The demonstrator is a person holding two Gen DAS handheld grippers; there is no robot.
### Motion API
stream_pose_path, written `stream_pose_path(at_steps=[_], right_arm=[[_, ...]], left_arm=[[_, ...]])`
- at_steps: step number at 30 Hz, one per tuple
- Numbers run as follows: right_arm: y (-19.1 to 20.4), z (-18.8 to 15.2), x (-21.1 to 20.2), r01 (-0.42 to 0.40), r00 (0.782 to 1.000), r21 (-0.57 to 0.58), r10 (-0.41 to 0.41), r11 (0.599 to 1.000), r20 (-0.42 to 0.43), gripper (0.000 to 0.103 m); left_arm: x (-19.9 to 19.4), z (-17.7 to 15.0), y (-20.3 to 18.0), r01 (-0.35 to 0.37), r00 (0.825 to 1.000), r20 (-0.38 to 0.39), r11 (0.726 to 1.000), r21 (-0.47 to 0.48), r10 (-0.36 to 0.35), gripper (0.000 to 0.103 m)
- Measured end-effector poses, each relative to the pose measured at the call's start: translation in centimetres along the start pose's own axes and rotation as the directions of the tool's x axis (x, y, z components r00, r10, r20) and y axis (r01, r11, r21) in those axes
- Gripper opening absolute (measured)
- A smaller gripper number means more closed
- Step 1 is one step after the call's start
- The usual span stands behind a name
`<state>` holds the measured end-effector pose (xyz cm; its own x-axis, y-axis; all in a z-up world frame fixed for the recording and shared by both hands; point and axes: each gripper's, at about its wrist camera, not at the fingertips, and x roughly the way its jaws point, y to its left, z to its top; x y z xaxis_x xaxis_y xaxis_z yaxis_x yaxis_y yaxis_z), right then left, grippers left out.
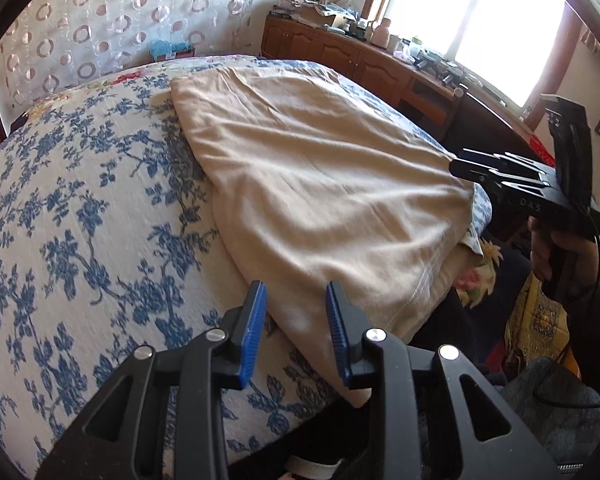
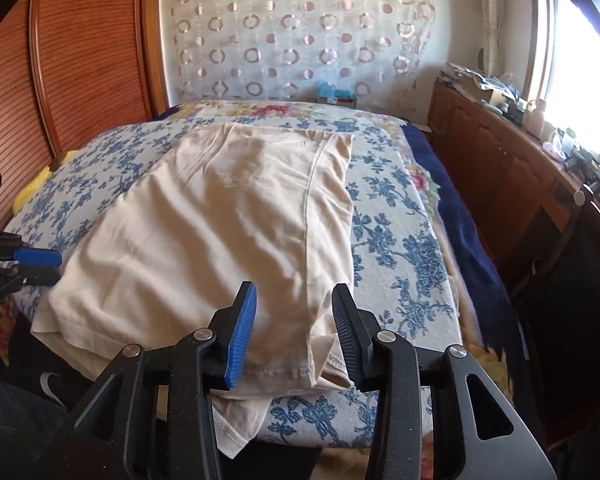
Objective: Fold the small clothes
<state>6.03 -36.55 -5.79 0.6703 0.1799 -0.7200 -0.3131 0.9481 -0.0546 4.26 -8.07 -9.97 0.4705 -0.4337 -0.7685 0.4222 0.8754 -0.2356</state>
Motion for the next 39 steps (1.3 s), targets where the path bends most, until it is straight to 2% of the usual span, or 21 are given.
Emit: stream_pose_path(at_steps=[2,7,17,25,29,30,34,36,39], right_arm=[[-0.2,-0.2,0.5,0.004,1.000,0.000,-0.004,1.000,-0.015,0.059],[-1.1,-0.9,1.7,0.010,0.999,0.029,-0.009,1.000,-0.048,0.060],[-1.8,-1.8,2.6,-0.058,0.994,0.063,0.063,0.996,-0.091,0.061],[-1.9,-1.9,2.6,-0.108,0.987,0.090,0.118,0.990,-0.112,0.062],[-1.4,-2.1,2.4,-0.125,0.984,0.073,0.133,0.989,-0.119,0.062],[-1.2,-2.1,2.3,-0.127,0.984,0.071,0.135,0.989,-0.119,0.061],[-0.8,-2.0,2.2,-0.160,0.978,0.051,0.165,0.986,-0.124,0.040],[-0.5,-2.0,2.2,-0.170,0.977,0.043,0.174,0.985,-0.125,0.036],[-0.6,-2.1,2.3,-0.198,0.972,0.054,0.204,0.979,-0.120,0.027]], left_arm=[[0.2,-0.2,-0.1,0.002,1.000,-0.010,1.000,-0.001,-0.002,0.030],[0.7,-0.6,0.1,-0.002,1.000,-0.026,1.000,-0.010,0.001,0.030],[0.4,-1.0,0.1,0.005,1.000,-0.017,1.000,-0.020,-0.006,0.030],[0.3,-1.5,-0.4,0.078,0.996,-0.037,0.996,-0.034,-0.079,0.030],[0.3,-1.4,-0.9,0.082,0.996,-0.036,0.996,-0.017,-0.083,0.030],[0.3,-1.4,-0.8,0.086,0.996,-0.034,0.996,-0.022,-0.087,0.030],[0.3,-1.5,-0.5,0.115,0.993,-0.017,0.993,-0.033,-0.116,0.030],[0.2,-1.6,-0.3,0.127,0.992,-0.009,0.991,-0.031,-0.128,0.029],[0.3,-1.7,-0.1,0.119,0.993,-0.005,0.992,-0.031,-0.119,0.020]])
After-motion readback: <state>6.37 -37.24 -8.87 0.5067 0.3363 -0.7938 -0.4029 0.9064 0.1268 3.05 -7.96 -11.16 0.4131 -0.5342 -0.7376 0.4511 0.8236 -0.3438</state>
